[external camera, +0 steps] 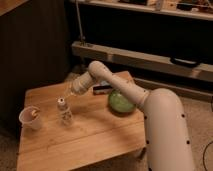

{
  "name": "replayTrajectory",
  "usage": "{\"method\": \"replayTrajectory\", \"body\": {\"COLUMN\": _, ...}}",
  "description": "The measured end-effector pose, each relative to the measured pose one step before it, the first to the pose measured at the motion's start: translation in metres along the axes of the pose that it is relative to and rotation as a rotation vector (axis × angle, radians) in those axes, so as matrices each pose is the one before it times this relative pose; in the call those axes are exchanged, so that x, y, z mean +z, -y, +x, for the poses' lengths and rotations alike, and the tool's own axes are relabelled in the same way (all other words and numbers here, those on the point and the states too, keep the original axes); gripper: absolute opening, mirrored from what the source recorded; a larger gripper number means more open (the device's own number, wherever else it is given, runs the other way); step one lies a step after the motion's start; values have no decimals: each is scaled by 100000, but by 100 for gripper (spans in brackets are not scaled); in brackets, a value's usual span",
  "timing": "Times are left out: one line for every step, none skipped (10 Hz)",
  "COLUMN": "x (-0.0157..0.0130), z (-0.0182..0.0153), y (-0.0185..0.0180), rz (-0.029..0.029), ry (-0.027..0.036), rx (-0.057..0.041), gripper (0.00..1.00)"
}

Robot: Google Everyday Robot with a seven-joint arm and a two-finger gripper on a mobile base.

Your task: Knock the bottle over

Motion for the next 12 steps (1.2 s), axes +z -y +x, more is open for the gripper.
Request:
{"method": "replayTrajectory", "body": {"x": 504, "z": 558, "y": 570, "rz": 4031, "ry": -3059, "rx": -1932, "gripper": 0}}
{"method": "replayTrajectory", "body": {"x": 564, "z": 959, "y": 439, "rz": 3687, "ry": -3497, "rx": -2654, "gripper": 0}}
{"method": "replayTrajectory", "body": {"x": 336, "z": 732, "y": 527, "rz": 2427, "ry": -1465, "rx": -1577, "gripper": 0}}
{"method": "replayTrajectory", "body": {"x": 295, "z": 971, "y": 828, "rz": 2653, "ry": -1365, "rx": -1972, "gripper": 0}}
{"method": "replayTrajectory", "body": {"x": -50, "z": 944, "y": 1334, "rz": 3031, "ry": -1191, "rx": -2122, "gripper": 0}}
{"method": "replayTrajectory", "body": {"x": -159, "z": 528, "y": 1235, "rz": 2320, "ry": -746, "rx": -625, "gripper": 0}}
{"method": "replayTrajectory", "body": {"x": -349, "z": 518, "y": 1333, "rz": 1559, "ry": -686, "rx": 78, "gripper": 0}}
{"method": "replayTrajectory", "body": {"x": -330, "z": 263, "y": 1137, "rz": 742, "ry": 58, "rx": 754, "gripper": 0}}
{"method": "replayTrajectory", "body": {"x": -376, "z": -32, "y": 913, "rz": -116, "ry": 562, "rx": 1466, "gripper": 0}}
{"method": "replayTrajectory", "body": {"x": -392, "z": -318, "y": 853, "rz": -519, "ry": 827, "rx": 1940, "gripper": 0}}
{"method": "replayTrajectory", "body": {"x": -532, "z": -534, "y": 1031, "rz": -1723, "ry": 1086, "rx": 2859, "gripper": 1}}
{"method": "replayTrajectory", "body": {"x": -627, "z": -551, "y": 720, "rz": -2612, "ry": 1408, "rx": 2988, "gripper": 3}}
